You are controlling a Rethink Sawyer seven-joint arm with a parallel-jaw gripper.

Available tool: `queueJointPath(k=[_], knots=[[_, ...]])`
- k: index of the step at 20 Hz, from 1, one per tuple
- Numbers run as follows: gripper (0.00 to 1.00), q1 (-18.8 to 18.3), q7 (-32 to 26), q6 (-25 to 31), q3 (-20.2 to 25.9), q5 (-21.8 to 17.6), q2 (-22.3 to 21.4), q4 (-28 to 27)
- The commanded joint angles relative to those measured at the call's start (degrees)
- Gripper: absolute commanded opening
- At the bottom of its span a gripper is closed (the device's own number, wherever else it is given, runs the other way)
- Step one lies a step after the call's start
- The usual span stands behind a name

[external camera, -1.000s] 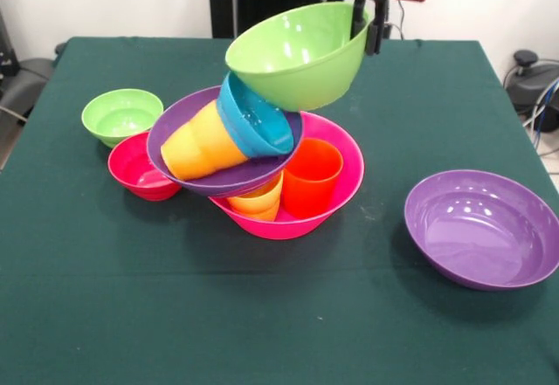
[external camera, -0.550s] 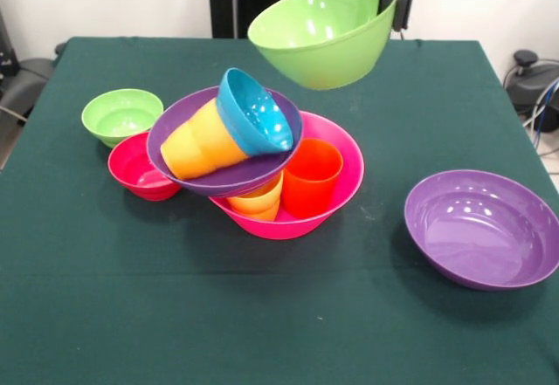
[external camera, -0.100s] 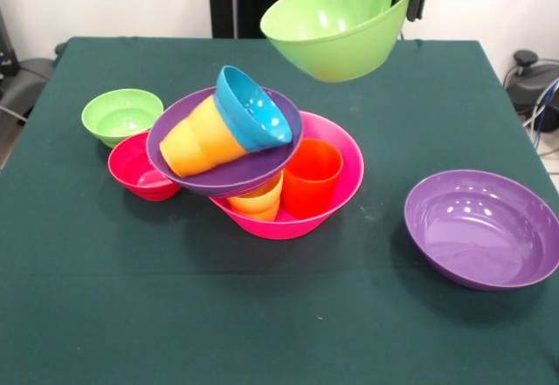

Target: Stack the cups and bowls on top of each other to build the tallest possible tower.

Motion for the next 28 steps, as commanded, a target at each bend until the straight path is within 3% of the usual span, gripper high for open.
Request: queueJointPath(k=[1,17,21,22,25,28], knots=[[0.00,4.49,9.52,-2.37,-3.46,1.56,2.13,6.77],[0.00,20.73,25.45,-19.75,-15.52,4.04,12.53,8.04],[0.00,23.42,25.21,-23.01,-19.03,2.35,13.23,7.47],[1.00,23.90,25.01,-23.51,-19.82,2.05,13.34,7.29],[1.00,24.47,24.45,-23.47,-21.55,2.16,12.88,6.86],[1.00,22.71,21.49,-22.97,-21.07,3.27,12.67,6.28]])
